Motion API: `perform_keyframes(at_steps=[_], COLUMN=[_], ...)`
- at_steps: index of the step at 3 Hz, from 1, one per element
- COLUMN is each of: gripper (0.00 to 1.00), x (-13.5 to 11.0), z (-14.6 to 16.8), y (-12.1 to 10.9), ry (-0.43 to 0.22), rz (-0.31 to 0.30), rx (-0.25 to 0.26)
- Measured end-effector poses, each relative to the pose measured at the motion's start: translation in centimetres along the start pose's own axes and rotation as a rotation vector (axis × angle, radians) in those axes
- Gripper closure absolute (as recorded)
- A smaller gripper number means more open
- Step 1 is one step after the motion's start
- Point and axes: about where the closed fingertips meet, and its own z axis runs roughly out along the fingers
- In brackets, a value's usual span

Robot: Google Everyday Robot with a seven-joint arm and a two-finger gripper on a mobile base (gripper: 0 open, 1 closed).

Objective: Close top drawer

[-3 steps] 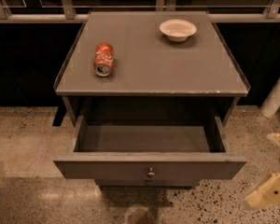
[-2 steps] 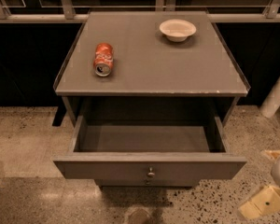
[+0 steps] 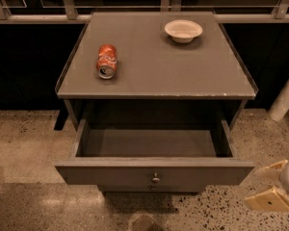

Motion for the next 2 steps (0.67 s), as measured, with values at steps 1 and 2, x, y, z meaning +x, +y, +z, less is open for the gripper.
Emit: perform_keyframes(at_steps=[1,2], gripper=[0.65,0.88], x=[0.00,0.00], z=[0.00,0.00], y=[0.00,0.00], ry=[0.000,0.000], rz=[0.000,0.000], rx=[0.000,0.000])
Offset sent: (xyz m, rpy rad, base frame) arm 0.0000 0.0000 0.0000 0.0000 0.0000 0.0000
